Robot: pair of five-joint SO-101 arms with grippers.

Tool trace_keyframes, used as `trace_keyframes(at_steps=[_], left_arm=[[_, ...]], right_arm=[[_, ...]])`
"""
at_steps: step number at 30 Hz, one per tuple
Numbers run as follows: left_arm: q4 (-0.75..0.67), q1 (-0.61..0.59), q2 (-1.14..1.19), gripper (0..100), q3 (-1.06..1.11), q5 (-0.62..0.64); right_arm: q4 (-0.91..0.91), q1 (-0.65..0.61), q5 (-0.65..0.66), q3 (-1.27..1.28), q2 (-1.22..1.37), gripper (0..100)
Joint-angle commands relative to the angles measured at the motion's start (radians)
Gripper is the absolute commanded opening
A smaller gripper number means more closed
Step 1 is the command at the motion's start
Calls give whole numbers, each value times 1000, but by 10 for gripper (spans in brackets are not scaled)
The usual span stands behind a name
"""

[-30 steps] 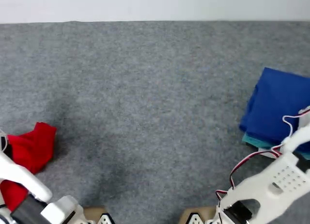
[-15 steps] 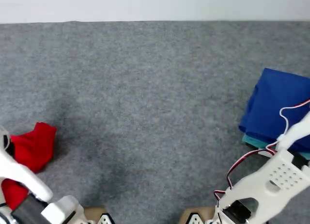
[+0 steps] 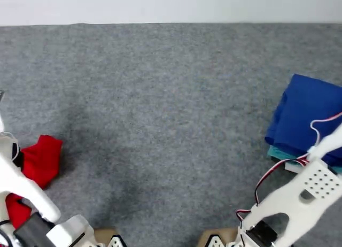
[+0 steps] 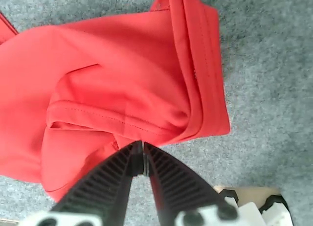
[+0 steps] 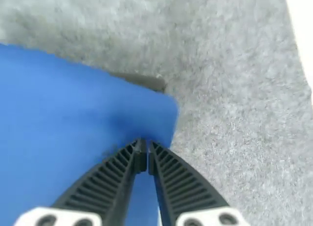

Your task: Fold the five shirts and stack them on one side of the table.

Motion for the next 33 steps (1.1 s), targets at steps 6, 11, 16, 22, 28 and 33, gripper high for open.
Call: trace_keyframes(at_steps=[6, 11, 16, 22, 28, 33], left_arm=[[15, 2, -150, 7, -7, 5], [23, 2, -256, 71, 19, -2], [8, -8, -227, 257, 84, -55], [-106, -8, -41, 246, 130, -121], [-203, 25, 141, 246, 125, -120], [-239, 95, 232, 213, 127, -110]], right_arm=[[386, -139, -38, -333, -102, 15], [387, -171, -78, -313, -134, 17], [389, -183, -86, -87, -249, 17], [387, -183, -86, 328, -503, 18], [384, -194, -87, 683, -717, 17], [384, -228, -87, 836, -828, 16]])
